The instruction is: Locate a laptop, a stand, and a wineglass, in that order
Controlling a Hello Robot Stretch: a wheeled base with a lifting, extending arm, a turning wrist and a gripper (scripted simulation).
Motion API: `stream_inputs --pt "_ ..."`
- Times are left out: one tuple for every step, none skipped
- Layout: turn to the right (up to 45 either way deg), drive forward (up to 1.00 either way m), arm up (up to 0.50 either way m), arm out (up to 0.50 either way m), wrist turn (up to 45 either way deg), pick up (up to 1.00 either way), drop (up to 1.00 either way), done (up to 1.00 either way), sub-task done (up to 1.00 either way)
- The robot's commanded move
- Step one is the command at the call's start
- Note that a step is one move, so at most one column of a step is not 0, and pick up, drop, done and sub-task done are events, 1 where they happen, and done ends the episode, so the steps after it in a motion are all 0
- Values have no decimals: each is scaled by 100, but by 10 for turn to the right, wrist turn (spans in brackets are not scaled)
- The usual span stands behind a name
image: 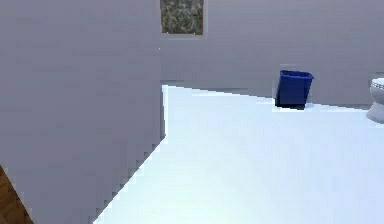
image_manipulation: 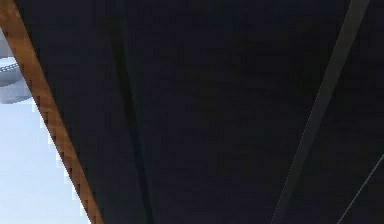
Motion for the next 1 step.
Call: stream_inputs --pt "450 0 0 0 0 0 0 0 0"
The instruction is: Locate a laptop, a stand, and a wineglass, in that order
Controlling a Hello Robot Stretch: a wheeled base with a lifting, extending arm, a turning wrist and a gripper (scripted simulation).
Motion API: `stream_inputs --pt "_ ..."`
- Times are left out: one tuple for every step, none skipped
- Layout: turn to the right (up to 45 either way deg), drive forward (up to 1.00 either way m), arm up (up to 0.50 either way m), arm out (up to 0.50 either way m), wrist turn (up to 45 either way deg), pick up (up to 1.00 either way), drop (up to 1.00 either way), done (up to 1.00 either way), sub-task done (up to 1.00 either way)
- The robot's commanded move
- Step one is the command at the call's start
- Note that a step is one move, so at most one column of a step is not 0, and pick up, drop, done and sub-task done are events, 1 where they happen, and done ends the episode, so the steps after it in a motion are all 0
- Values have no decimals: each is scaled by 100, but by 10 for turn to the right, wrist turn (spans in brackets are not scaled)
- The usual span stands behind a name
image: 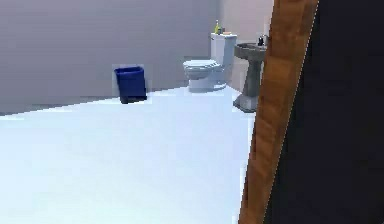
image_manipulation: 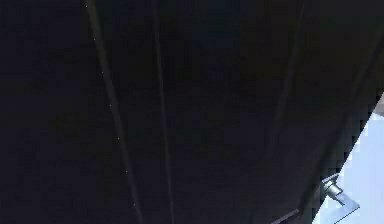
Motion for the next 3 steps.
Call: stream_inputs --pt "-450 0 0 0 0 0 0 0 0" --pt "450 0 0 0 0 0 0 0 0" --pt "-450 0 0 0 0 0 0 0 0"
